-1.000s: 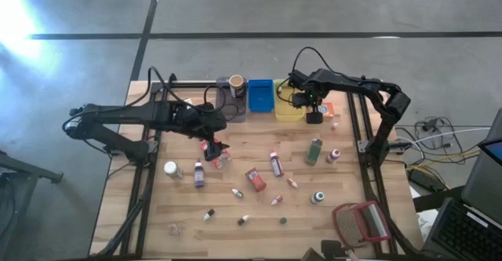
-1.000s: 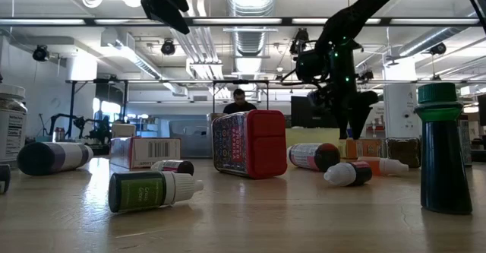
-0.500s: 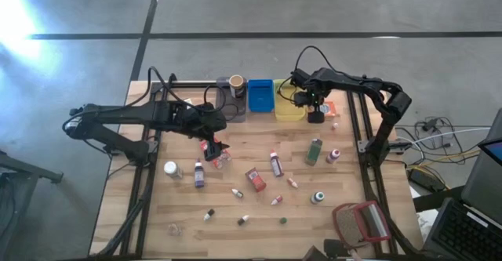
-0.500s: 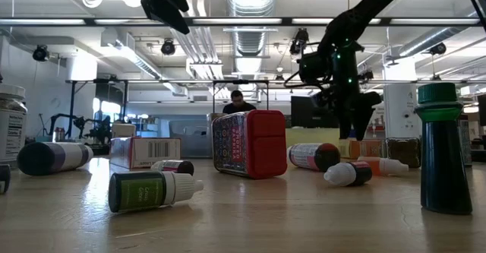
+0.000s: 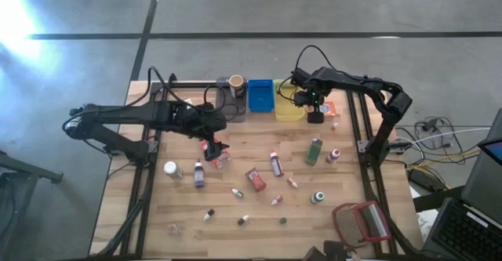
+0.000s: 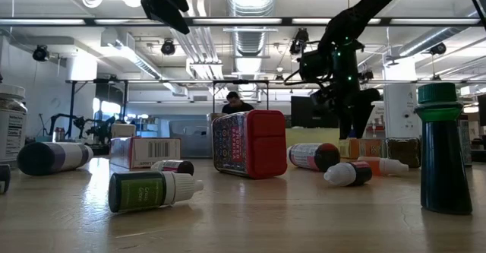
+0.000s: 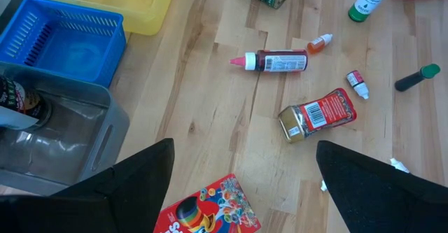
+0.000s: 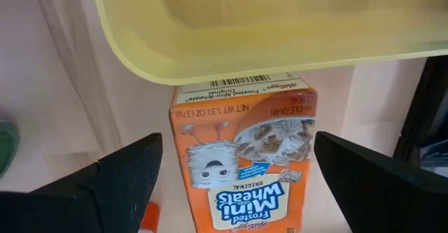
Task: Pick & Place Kitchen Items
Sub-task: Put the orange cereal box into the blue bin
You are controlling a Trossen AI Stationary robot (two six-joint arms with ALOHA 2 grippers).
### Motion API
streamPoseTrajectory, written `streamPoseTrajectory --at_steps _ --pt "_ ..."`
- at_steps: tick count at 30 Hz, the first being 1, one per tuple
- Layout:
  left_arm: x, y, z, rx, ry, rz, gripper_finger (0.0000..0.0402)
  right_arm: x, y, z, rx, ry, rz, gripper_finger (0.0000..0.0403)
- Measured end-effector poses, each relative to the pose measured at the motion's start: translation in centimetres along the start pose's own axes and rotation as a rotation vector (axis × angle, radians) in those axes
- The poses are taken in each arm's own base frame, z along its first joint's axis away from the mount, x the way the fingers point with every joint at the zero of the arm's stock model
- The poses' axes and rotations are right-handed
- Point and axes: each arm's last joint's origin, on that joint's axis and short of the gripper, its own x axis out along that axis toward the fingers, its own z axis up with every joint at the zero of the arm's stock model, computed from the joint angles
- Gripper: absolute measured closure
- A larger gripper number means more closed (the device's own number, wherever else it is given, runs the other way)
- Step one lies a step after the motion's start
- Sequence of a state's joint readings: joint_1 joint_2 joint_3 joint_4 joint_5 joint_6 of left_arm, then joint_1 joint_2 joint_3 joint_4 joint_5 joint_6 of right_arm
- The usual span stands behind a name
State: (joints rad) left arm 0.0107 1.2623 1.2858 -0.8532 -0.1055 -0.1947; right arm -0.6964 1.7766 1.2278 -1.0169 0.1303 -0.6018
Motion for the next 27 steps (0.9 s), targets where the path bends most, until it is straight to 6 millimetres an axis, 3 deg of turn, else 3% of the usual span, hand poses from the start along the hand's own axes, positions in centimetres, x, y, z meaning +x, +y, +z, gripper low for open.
streamPoseTrajectory --at_steps 17,27 --pt "0.0 0.0 0.0 0.000 0.000 0.000 0.0046 1.9 -0.3 0.6 -0.005 0.042 0.003 0.0034" --pt "0.0 0.0 0.0 0.000 0.000 0.000 0.0046 0.5 -0.1 0.1 0.005 0.043 -0.063 0.0034"
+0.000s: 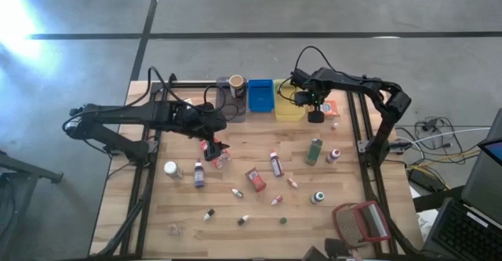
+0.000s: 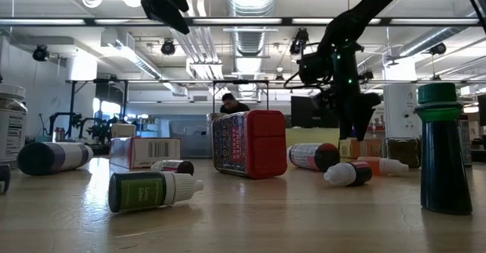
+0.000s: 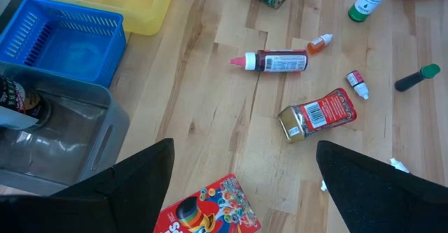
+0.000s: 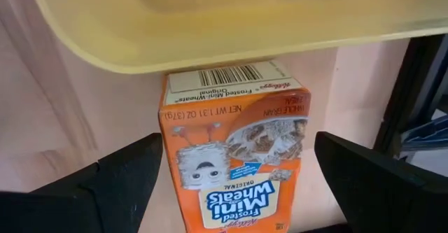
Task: Pick & Place Kitchen Items
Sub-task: Put the orange cereal box into the blue bin
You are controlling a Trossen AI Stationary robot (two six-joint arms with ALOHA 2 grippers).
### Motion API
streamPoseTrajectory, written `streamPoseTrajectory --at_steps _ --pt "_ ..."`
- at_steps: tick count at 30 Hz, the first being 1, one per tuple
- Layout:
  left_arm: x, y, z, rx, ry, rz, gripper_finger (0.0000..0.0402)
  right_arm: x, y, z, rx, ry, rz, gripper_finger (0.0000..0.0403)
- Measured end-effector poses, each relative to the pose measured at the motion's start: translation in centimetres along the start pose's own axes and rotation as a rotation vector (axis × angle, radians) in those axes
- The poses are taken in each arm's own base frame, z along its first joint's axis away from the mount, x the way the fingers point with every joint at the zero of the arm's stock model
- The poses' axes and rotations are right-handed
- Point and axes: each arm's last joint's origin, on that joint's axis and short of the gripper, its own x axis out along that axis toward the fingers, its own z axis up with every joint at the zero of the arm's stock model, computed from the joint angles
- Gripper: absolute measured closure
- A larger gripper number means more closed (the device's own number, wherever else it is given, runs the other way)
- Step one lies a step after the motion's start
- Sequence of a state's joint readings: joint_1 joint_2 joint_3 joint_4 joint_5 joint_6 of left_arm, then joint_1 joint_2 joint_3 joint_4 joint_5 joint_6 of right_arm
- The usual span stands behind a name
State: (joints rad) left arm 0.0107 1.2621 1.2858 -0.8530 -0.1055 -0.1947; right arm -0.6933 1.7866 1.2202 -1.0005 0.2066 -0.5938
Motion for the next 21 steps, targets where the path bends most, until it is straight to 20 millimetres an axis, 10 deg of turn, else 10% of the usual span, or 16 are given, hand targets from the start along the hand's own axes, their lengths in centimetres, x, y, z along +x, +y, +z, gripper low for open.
streamPoseTrajectory --at_steps 21 --pt "0.00 0.00 0.00 0.000 0.000 0.000 0.0046 0.78 -0.12 0.41 0.026 -0.050 -0.039 0.0034"
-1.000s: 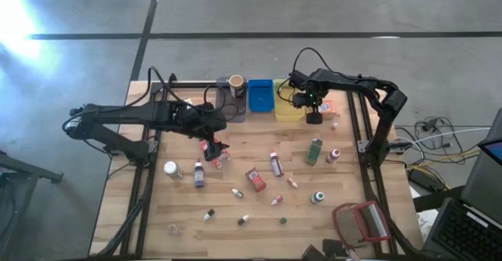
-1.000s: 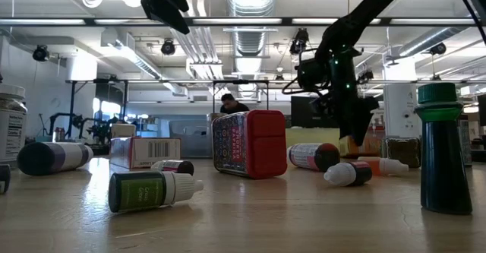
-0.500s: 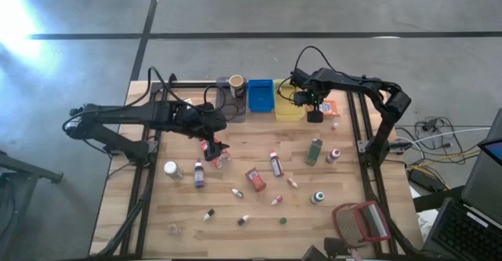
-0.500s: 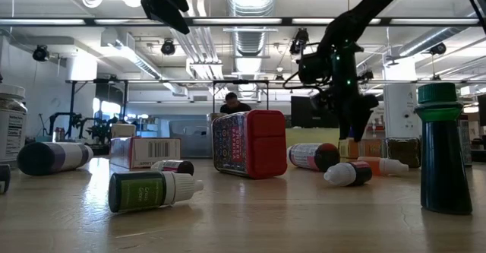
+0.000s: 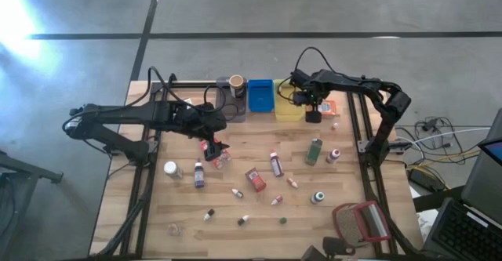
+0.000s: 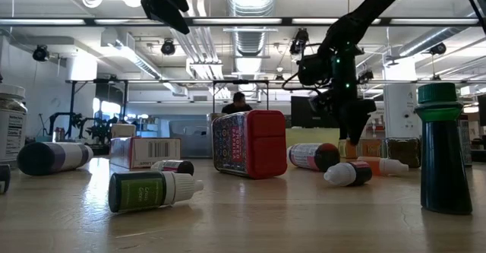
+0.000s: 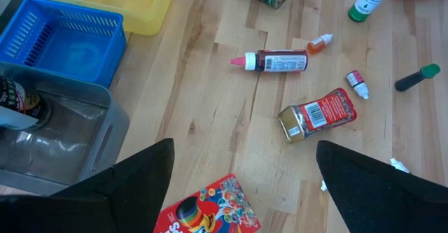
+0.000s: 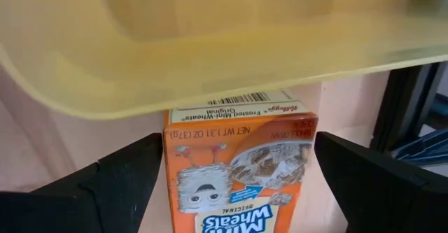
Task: Pick & Place Kitchen Items
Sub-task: Put the orange cereal box into the blue bin
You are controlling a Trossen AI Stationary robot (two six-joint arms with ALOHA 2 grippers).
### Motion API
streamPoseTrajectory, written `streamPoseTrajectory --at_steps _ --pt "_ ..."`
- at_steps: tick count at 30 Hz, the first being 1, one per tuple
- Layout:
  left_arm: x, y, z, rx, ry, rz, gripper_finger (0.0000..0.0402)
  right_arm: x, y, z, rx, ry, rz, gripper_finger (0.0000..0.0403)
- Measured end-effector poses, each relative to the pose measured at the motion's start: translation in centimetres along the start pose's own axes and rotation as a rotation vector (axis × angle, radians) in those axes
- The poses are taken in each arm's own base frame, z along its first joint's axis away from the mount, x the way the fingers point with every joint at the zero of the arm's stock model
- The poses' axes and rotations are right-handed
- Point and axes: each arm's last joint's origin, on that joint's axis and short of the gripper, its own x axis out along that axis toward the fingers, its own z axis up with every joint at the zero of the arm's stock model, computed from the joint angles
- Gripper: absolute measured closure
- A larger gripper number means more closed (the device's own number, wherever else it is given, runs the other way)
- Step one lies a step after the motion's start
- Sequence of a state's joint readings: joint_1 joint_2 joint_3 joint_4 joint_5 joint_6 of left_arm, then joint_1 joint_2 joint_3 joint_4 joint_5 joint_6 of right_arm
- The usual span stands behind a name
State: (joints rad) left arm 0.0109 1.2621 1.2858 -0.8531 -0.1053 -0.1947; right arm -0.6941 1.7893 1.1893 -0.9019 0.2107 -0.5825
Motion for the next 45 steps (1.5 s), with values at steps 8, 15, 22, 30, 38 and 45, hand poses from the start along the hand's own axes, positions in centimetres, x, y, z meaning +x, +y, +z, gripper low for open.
streamPoseTrajectory --at_steps 8,15,22,30,38,45 --pt "0.0 0.0 0.0 0.000 0.000 0.000 0.0046 -0.4 -0.2 0.2 0.070 -0.007 -0.006 0.0034" --pt "0.0 0.0 0.0 0.000 0.000 0.000 0.0046 -0.2 -0.9 -0.3 0.083 -0.027 0.029 0.0034" --pt "0.0 0.0 0.0 0.000 0.000 0.000 0.0046 0.3 -2.9 -1.8 0.154 -0.064 0.100 0.0034" --pt "0.0 0.0 0.0 0.000 0.000 0.000 0.0046 0.4 -3.1 -2.3 0.185 -0.095 0.184 0.0034" --pt "0.0 0.0 0.0 0.000 0.000 0.000 0.0046 -0.9 -1.5 -2.0 0.129 -0.076 0.197 0.0034" --pt "0.0 0.0 0.0 0.000 0.000 0.000 0.0046 -3.0 -1.3 -2.4 0.052 -0.071 0.059 0.0034"
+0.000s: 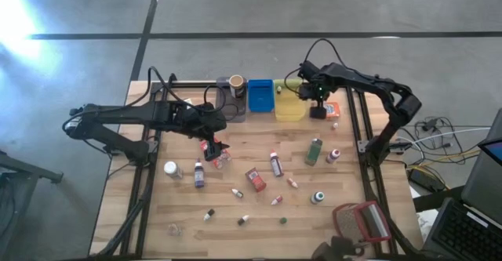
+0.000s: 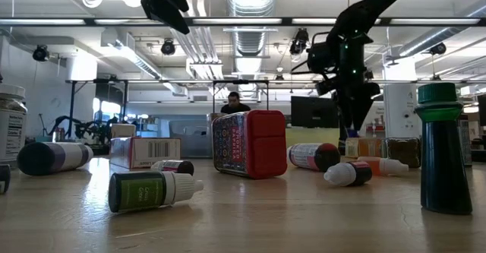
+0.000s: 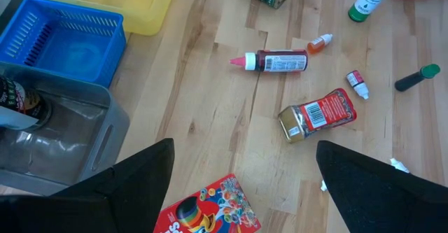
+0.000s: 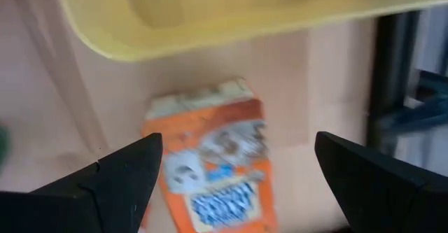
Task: Pick & Place Kitchen Items
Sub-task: Put the orange cereal box into the blue bin
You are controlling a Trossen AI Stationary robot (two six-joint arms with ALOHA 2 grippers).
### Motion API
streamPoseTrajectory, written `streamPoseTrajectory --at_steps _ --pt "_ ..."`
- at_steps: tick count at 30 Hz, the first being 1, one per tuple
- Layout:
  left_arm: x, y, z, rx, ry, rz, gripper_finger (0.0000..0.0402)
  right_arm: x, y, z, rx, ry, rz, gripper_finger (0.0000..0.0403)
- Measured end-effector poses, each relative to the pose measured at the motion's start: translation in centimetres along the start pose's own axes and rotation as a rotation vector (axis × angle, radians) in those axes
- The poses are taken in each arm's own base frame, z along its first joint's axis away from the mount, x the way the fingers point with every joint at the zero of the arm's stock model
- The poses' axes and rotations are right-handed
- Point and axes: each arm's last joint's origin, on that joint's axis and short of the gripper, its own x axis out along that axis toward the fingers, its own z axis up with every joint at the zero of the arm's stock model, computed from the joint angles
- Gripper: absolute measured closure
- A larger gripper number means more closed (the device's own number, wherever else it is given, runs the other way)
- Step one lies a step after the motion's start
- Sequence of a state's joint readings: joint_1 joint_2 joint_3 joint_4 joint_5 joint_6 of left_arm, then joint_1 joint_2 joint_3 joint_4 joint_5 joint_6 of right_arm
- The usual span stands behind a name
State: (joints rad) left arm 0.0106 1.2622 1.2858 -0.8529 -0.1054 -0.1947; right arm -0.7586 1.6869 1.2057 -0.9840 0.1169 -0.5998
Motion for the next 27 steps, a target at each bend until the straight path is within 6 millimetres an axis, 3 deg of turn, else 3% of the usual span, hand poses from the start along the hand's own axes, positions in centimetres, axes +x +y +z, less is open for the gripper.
streamPoseTrajectory --at_steps 6,14,27 --pt "0.0 0.0 0.0 0.000 0.000 0.000 0.0046 0.2 0.0 -0.1 -0.037 0.019 -0.012 0.0034" --pt "0.0 0.0 0.0 0.000 0.000 0.000 0.0046 2.0 0.4 -0.4 -0.065 0.063 0.018 0.0034" --pt "0.0 0.0 0.0 0.000 0.000 0.000 0.0046 1.9 0.4 -0.4 -0.038 0.056 0.011 0.0034"
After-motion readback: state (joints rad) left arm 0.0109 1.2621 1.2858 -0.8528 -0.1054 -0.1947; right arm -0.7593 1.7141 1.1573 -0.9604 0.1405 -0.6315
